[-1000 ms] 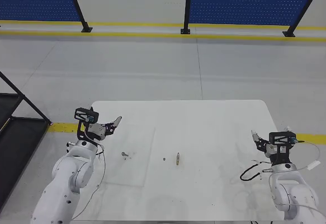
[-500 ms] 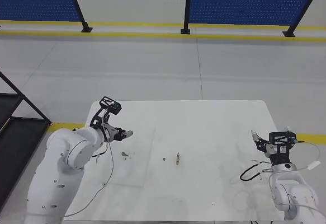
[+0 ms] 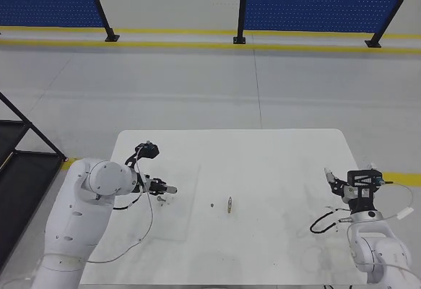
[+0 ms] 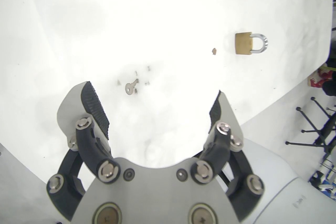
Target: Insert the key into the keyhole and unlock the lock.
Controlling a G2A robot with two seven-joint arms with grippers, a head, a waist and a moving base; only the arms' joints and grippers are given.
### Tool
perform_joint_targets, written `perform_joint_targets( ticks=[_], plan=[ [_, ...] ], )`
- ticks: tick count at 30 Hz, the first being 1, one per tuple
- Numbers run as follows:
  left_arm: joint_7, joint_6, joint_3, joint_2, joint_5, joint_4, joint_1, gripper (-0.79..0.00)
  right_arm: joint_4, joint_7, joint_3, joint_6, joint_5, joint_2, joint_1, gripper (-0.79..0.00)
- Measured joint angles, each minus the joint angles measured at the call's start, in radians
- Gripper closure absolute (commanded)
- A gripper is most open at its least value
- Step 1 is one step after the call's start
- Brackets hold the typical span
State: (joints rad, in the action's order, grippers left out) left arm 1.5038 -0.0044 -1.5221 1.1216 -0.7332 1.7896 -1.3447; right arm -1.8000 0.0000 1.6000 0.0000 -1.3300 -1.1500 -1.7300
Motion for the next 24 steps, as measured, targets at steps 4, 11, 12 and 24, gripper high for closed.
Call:
perform_joint_targets(
  ticks=[4,11,12,24],
  plan=[
    [-0.021,-0.019,-0.001,-0.006,-0.009,-0.015,-0.026,-0.770,0.000,0.000,0.000,0.000,0.000,0.000,0.000,-0.785],
    [-0.051,-0.032,0.006,-0.014,0.007,-0.042,-0.056,-0.517,0.000,0.000,0.000,0.000,0.000,0.000,0.000,-0.785],
    [-0.051,-0.032,0.006,-0.014,0.010,-0.044,-0.058,-0.502,0.000,0.000,0.000,0.000,0.000,0.000,0.000,-0.785],
    [-0.068,-0.016,0.009,-0.028,0.024,-0.075,-0.073,-0.271,0.000,0.000,0.000,0.000,0.000,0.000,0.000,-0.785]
  ],
)
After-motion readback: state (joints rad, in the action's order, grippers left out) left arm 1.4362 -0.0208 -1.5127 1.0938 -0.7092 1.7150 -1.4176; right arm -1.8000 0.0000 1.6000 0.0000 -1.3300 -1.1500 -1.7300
